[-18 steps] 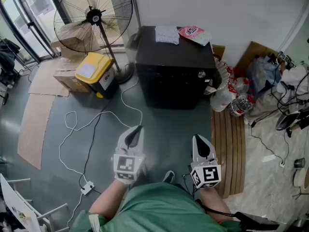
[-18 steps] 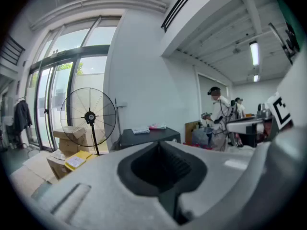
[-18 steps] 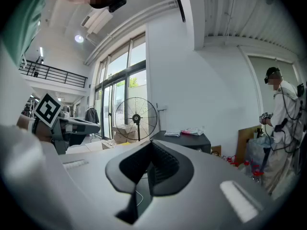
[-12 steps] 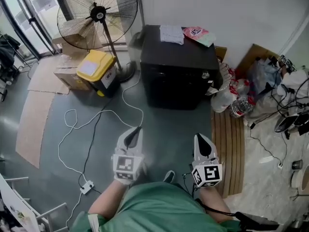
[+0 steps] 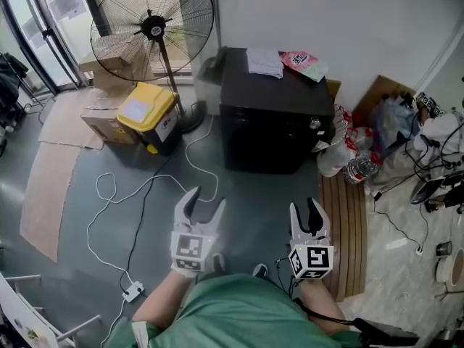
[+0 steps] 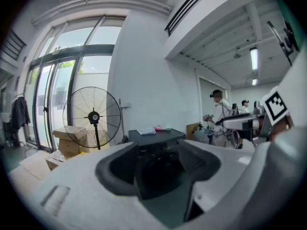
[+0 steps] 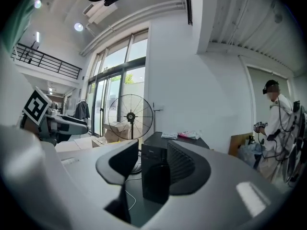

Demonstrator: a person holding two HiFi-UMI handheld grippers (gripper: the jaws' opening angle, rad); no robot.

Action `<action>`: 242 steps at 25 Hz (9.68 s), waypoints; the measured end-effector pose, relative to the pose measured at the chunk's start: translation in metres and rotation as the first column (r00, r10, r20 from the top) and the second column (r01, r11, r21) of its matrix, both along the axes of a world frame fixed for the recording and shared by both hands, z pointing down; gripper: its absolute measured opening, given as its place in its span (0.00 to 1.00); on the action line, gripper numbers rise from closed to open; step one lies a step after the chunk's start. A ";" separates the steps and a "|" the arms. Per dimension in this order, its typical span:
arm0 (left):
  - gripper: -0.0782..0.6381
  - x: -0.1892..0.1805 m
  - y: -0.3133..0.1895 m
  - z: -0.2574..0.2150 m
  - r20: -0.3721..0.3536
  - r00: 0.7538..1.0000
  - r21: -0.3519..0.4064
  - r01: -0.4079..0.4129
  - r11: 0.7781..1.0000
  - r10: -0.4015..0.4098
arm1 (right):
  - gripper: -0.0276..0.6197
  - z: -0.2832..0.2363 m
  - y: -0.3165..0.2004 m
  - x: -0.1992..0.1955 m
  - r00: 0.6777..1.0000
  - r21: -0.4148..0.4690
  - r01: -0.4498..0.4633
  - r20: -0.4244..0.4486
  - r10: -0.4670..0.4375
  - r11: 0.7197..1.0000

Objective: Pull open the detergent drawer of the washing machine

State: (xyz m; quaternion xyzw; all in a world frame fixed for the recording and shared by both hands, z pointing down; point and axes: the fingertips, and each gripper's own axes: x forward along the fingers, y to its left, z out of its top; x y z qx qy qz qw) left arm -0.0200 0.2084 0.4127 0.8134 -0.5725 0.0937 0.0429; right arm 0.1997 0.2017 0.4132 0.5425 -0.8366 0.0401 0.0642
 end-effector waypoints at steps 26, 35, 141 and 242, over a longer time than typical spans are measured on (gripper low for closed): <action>0.44 -0.105 -0.048 0.059 -0.051 0.996 -0.126 -0.073 0.989 0.067 | 0.32 0.035 -0.043 -0.110 0.999 -0.079 -0.026 -0.030 0.024 0.997; 0.43 -0.102 -0.124 0.059 -0.025 0.999 -0.150 -0.039 0.988 0.035 | 0.32 0.051 -0.132 -0.119 0.998 -0.113 0.049 0.035 -0.045 0.992; 0.41 -0.135 -0.340 0.158 0.063 0.942 -0.444 -0.269 0.854 0.329 | 0.40 0.326 -0.374 -0.182 0.423 -0.205 0.502 0.905 -0.032 0.840; 0.29 -0.066 -0.376 -0.085 0.047 0.965 0.144 -0.263 0.954 0.259 | 0.11 -0.097 -0.345 -0.133 0.996 0.234 0.084 -0.030 -0.079 0.969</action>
